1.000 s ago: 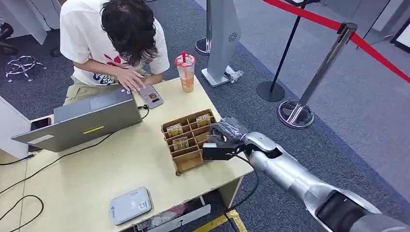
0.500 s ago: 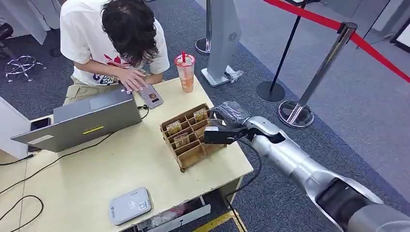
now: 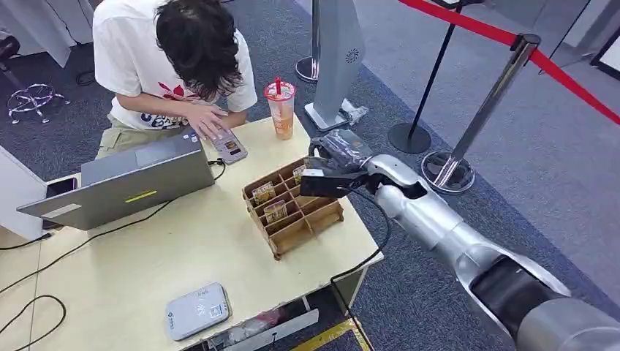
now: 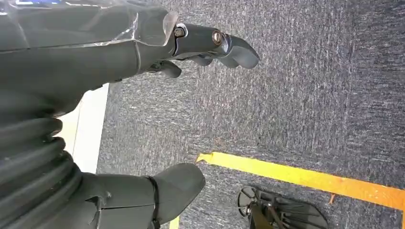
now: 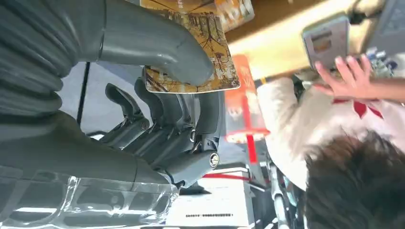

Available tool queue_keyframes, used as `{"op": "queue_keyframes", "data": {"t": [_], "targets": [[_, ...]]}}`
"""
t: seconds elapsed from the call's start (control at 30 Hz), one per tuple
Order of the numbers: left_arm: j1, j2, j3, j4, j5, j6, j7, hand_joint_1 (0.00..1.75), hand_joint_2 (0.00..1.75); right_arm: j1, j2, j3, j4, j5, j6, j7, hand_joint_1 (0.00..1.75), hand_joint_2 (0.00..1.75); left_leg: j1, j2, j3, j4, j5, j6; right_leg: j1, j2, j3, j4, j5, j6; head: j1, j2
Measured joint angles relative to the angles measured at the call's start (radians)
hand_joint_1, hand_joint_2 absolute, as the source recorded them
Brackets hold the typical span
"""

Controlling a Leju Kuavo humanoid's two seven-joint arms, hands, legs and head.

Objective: Pass the card to the sensor for recognition and then transmit it.

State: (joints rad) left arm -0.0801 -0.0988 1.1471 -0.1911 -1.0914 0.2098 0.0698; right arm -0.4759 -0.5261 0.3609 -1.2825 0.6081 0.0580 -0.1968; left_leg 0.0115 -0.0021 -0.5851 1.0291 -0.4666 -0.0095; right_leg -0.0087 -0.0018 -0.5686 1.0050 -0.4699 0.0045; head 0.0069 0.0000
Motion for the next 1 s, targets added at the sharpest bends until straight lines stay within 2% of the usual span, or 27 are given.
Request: {"op": "queue_keyframes", "data": {"t": [0.3, 0.4, 0.5, 0.63, 0.83, 1.0], "targets": [[-0.007, -0.005, -0.001, 0.0, -0.004, 0.0, -0.001, 0.0, 1.75, -0.032, 0.011, 0.0, -0.023, -0.001, 0.008, 0.008, 1.69, 1.75, 0.0, 0.0, 0.0, 0.0, 0.0, 0.0, 0.0, 0.0, 0.0, 0.0, 0.0, 0.0, 0.0, 0.0], [-0.009, -0.006, -0.001, 0.0, -0.004, 0.0, -0.001, 0.0, 1.75, -0.039, 0.015, 0.0, -0.025, -0.001, 0.01, 0.008, 1.75, 1.75, 0.0, -0.001, -0.001, 0.0, 0.0, 0.0, 0.0, 0.0, 0.0, 0.0, 0.0, 0.0, 0.0, 0.0], [-0.011, -0.007, -0.001, 0.0, -0.004, 0.0, 0.0, 0.0, 1.75, -0.07, 0.033, 0.009, -0.021, 0.0, 0.014, 0.002, 1.75, 1.75, 0.0, 0.0, -0.001, 0.0, 0.0, 0.0, 0.0, 0.0, 0.0, 0.0, 0.0, 0.0, 0.0, 0.0], [-0.017, -0.008, -0.001, 0.0, -0.005, 0.0, 0.002, 0.0, 1.75, -0.145, 0.097, 0.032, 0.01, 0.022, 0.009, -0.008, 1.75, 1.75, 0.0, 0.001, 0.0, 0.0, 0.001, -0.001, 0.0, 0.001, 0.0, 0.001, 0.001, -0.001, 0.0, 0.0], [-0.032, -0.015, -0.006, 0.0, -0.022, 0.0, 0.014, 0.0, 1.75, -0.278, 0.23, 0.084, 0.087, 0.038, 0.005, -0.001, 1.75, 1.75, 0.001, 0.0, 0.0, 0.0, 0.003, -0.003, 0.0, 0.001, -0.002, 0.003, 0.002, -0.002, 0.0, 0.0], [-0.042, -0.019, -0.018, 0.0, -0.036, 0.0, 0.037, 0.0, 1.75, -0.352, 0.309, 0.11, 0.129, 0.042, 0.005, 0.013, 1.75, 1.75, 0.0, 0.0, 0.0, 0.0, 0.003, -0.002, 0.0, 0.0, -0.002, 0.004, 0.002, -0.002, 0.0, 0.0]]}}
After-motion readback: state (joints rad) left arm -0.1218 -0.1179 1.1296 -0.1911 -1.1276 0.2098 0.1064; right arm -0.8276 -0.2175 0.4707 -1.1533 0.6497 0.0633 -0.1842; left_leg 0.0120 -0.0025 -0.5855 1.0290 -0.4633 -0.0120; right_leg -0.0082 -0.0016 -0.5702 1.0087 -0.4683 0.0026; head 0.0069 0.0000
